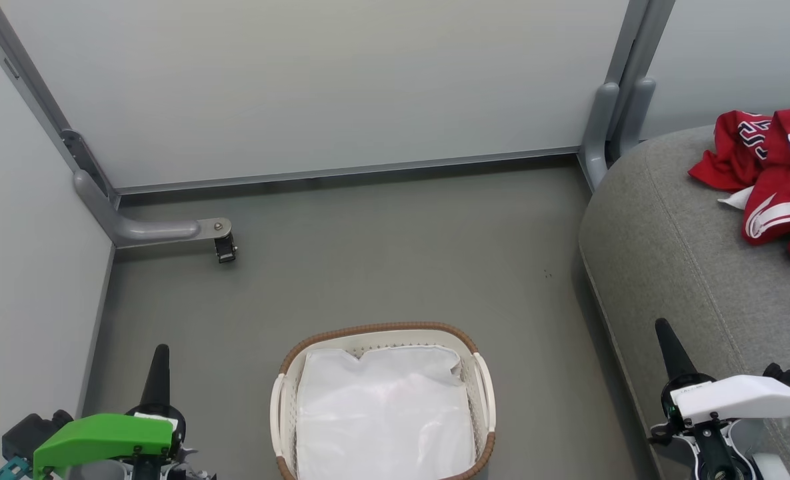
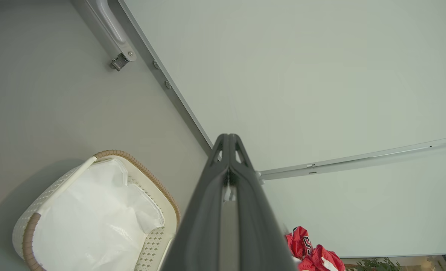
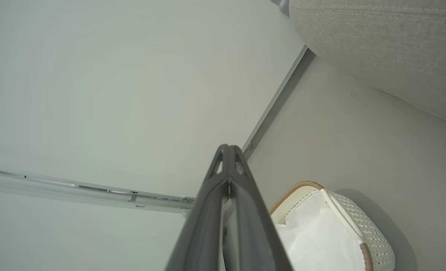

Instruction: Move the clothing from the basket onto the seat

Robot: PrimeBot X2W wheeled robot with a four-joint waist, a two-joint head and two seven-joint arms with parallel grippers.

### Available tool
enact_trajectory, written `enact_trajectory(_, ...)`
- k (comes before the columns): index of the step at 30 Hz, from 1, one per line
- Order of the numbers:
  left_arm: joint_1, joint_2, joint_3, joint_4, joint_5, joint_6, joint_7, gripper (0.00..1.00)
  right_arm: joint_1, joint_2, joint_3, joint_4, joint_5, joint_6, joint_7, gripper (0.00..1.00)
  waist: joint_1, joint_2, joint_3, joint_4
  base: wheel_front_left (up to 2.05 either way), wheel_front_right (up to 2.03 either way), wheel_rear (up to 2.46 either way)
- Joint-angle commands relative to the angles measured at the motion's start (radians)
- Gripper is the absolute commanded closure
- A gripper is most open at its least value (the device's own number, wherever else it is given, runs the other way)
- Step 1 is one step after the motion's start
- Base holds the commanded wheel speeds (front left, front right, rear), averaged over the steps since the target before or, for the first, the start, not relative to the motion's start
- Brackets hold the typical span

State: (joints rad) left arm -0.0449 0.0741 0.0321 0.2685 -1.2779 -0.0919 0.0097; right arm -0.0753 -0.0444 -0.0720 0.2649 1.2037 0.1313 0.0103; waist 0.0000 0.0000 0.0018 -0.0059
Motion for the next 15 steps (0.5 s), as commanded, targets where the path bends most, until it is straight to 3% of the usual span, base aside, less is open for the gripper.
enact_trajectory(1,-0.024,-0.002,0.01,-0.009,-0.026,-0.007,0.008,1.0,-0.023,-0.006,-0.005,-0.012,0.028,-0.001,0.008,1.0,0.0,0.0,0.0,0.0,0.0,0.0,0.0)
enact_trajectory(15,-0.042,-0.01,0.034,-0.015,-0.126,-0.018,0.041,1.0,-0.025,-0.007,-0.018,-0.015,0.152,-0.001,0.041,1.0,0.0,0.0,0.0,0.002,0.0,0.0,0.0)
